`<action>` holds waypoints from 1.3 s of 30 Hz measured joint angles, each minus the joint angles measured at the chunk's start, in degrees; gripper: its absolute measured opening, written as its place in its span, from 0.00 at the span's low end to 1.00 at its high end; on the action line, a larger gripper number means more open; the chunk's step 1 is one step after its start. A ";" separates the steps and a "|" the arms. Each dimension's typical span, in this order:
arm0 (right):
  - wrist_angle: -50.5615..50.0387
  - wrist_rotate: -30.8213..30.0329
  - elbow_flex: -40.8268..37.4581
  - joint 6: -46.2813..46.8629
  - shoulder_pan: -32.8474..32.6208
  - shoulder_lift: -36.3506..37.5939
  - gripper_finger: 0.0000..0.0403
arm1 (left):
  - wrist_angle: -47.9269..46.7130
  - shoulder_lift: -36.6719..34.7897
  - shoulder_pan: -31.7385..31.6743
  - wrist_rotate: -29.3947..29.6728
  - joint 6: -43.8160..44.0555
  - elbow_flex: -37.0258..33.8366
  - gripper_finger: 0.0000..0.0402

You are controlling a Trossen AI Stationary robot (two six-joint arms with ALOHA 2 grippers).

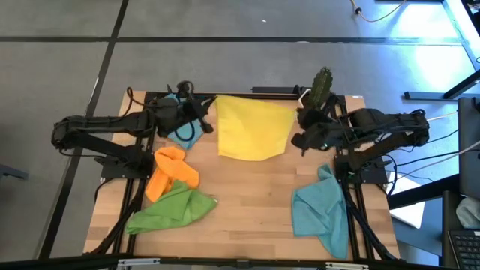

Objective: Roll microfiber towels into tight, uniform cylinder then place into a basket
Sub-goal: Roll the yellow towel

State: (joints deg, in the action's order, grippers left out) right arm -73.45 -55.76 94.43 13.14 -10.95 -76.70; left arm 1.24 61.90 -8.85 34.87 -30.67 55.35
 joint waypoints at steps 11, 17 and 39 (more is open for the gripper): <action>5.94 -0.13 -0.02 -10.58 12.95 0.02 0.00 | 2.76 1.17 -12.48 -4.32 -1.03 -0.02 0.00; 8.17 3.40 -0.02 -12.65 16.99 -0.01 0.00 | 3.01 1.08 -15.42 -4.59 0.18 0.00 0.00; 13.00 19.92 -0.02 0.20 -13.32 -0.01 0.00 | -19.52 4.17 6.67 -14.15 18.51 -0.02 0.00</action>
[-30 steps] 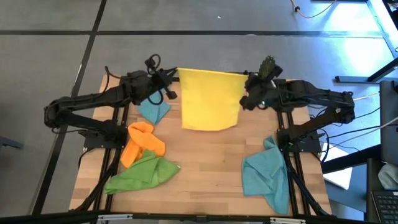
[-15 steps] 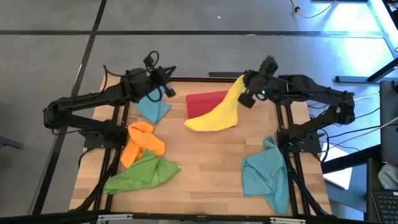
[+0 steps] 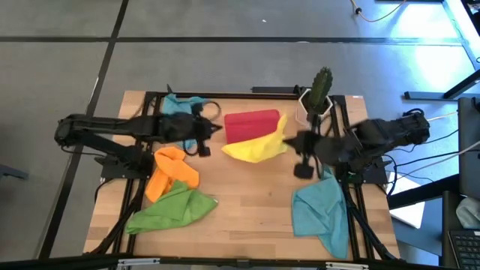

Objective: Roll microfiber towels into tight, uniform cylinder then place into a basket
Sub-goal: Roll the yellow towel

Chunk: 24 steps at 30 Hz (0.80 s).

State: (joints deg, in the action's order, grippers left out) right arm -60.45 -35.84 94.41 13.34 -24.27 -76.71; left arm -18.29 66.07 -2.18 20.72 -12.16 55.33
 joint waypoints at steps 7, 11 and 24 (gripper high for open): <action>5.47 2.47 0.00 2.95 -11.57 -0.31 0.00 | 2.18 11.40 0.41 -0.55 0.74 0.00 0.00; 7.96 2.57 0.00 2.96 -16.73 -1.03 0.00 | 3.67 17.92 -1.35 -1.00 0.05 0.00 0.00; 8.92 2.52 0.00 4.53 -23.30 -6.59 0.00 | 6.09 28.55 -2.12 -17.41 1.66 0.00 0.00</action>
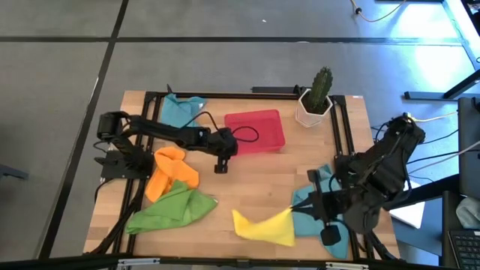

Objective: Roll microfiber towels into tight, uniform cylinder then place into a basket
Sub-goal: Roll the yellow towel

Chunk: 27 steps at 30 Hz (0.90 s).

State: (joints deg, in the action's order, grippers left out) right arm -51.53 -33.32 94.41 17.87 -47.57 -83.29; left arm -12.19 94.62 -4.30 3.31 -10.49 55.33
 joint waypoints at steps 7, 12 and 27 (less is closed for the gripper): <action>0.00 -0.02 0.00 -0.71 0.28 -1.67 0.00 | 3.32 3.28 0.89 8.18 -2.29 0.02 0.00; 0.02 -0.22 0.00 -1.87 0.32 -1.72 0.00 | 6.08 5.96 -2.34 14.37 -1.82 0.02 0.00; -1.09 -1.11 0.00 -3.60 0.72 -1.72 0.00 | 12.26 3.17 -11.54 -4.82 -1.91 0.07 0.00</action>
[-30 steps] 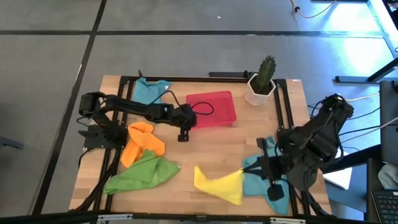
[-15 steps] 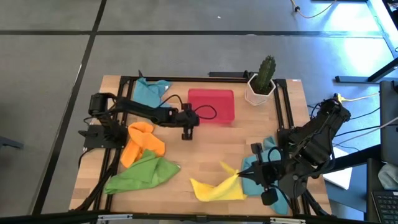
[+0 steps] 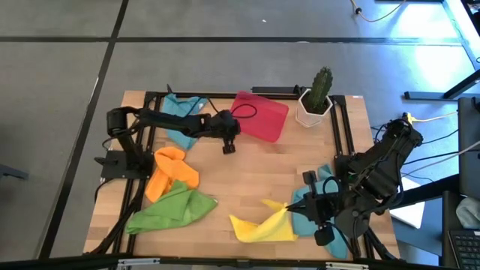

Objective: Roll microfiber towels into tight, uniform cylinder then place into a basket
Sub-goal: Roll the yellow towel

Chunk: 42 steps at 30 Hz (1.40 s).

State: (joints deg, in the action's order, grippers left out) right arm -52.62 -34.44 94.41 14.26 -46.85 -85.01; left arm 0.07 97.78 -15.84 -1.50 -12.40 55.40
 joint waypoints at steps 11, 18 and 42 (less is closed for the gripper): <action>0.17 0.06 0.00 -1.61 2.98 0.00 0.00 | 13.27 -4.58 11.26 -24.47 -1.17 0.01 0.09; 3.61 6.63 0.00 -7.19 6.79 0.00 0.00 | 19.08 -3.53 16.27 -17.39 -3.60 -0.04 0.37; 8.59 21.01 0.00 -14.62 12.46 0.00 0.00 | 21.57 2.75 24.69 -21.78 7.25 -0.02 0.62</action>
State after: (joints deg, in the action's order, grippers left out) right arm -44.02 -13.42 94.41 -0.36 -34.39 -85.01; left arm 21.63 100.53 8.86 -23.29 -5.16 55.37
